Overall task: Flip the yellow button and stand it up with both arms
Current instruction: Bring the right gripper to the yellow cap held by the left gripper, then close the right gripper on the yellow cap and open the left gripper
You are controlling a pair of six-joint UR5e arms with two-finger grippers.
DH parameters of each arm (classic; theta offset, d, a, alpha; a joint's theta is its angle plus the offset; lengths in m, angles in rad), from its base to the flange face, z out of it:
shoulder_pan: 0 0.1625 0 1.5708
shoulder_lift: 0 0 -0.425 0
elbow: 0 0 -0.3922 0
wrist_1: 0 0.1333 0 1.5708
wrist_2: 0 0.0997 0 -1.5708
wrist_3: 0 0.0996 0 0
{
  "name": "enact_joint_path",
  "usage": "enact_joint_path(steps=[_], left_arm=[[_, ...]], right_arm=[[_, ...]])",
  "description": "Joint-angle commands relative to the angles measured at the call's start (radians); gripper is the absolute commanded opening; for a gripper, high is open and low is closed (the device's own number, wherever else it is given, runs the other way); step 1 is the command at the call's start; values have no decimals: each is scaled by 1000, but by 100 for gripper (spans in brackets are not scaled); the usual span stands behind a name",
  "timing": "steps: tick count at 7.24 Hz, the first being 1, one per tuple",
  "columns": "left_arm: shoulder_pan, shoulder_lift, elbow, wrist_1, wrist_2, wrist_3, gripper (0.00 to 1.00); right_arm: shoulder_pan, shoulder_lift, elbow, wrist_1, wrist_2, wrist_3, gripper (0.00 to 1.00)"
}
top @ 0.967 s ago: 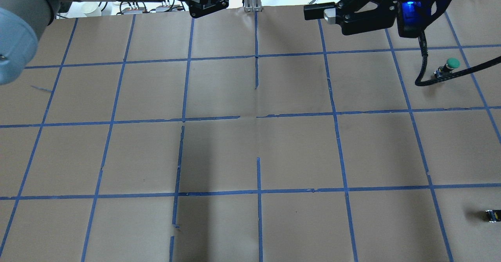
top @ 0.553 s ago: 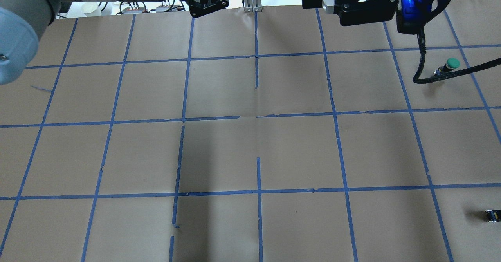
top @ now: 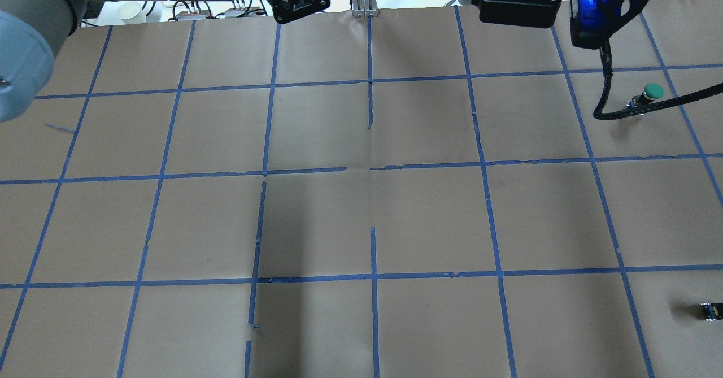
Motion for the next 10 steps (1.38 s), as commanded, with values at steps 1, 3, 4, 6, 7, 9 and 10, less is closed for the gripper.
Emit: enact_joint_path(steps=[1, 3, 4, 6, 7, 9, 10], left_arm=[[0, 2, 2, 0, 0, 0, 5], [0, 2, 3, -2, 0, -16, 44], [0, 3, 11, 0, 0, -59, 99], [0, 3, 19, 0, 0, -66, 100], [0, 3, 22, 0, 0, -67, 100], [0, 3, 23, 0, 51, -69, 100], [0, 2, 23, 0, 84, -75, 100]], right_arm=[[-5, 0, 0, 2, 23, 1, 27], [-5, 0, 0, 7, 25, 1, 24], [-5, 0, 0, 7, 25, 1, 24], [-6, 5, -1, 5, 24, 2, 23], [-12, 8, -3, 1, 20, 5, 23], [-69, 12, -5, -81, -85, 5, 23], [-90, 12, -3, -147, -172, 1, 23]])
